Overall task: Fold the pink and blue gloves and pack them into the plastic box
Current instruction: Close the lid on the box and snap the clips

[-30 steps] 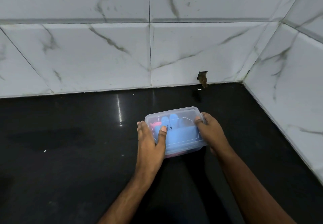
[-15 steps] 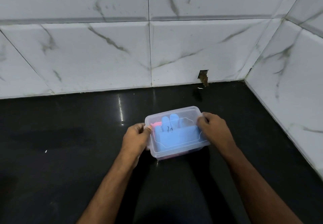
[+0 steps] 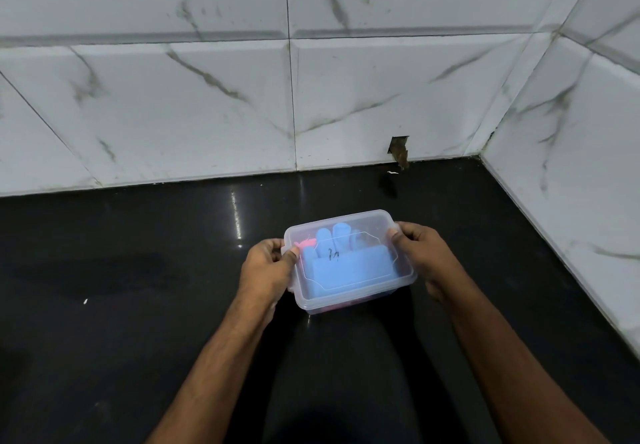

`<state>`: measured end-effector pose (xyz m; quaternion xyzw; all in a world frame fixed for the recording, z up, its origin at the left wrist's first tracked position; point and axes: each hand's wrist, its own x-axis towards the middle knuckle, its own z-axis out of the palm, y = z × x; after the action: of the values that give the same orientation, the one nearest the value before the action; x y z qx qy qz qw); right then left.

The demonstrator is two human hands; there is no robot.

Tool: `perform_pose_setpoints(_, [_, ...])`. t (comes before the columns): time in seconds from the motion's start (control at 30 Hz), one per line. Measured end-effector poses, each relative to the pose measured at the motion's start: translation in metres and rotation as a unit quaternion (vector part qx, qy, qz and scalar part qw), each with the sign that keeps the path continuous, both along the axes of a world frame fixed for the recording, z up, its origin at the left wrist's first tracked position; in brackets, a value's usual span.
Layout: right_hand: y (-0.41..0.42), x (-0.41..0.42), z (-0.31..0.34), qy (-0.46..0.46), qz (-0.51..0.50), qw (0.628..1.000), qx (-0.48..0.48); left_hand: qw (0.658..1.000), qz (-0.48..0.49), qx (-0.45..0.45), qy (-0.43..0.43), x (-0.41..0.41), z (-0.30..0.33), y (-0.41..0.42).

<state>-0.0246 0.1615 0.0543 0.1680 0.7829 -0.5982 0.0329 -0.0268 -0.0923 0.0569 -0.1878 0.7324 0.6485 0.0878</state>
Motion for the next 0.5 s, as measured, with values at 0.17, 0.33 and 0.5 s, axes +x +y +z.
perform_pose_setpoints(0.17, [-0.012, -0.002, -0.011, 0.045, -0.022, 0.982, 0.18, 1.0, 0.015, -0.005, 0.027, -0.01, -0.007, 0.002])
perform_pose_setpoints(0.33, [-0.015, -0.006, -0.014, 0.069, -0.03, 0.963, 0.259, 0.998, 0.012, -0.042, 0.051, -0.019, -0.01, 0.003])
perform_pose_setpoints(0.5, [-0.007, -0.007, -0.009, 0.021, 0.002, 0.949, 0.314, 0.975, -0.028, -0.196, 0.105, -0.012, -0.01, -0.005])
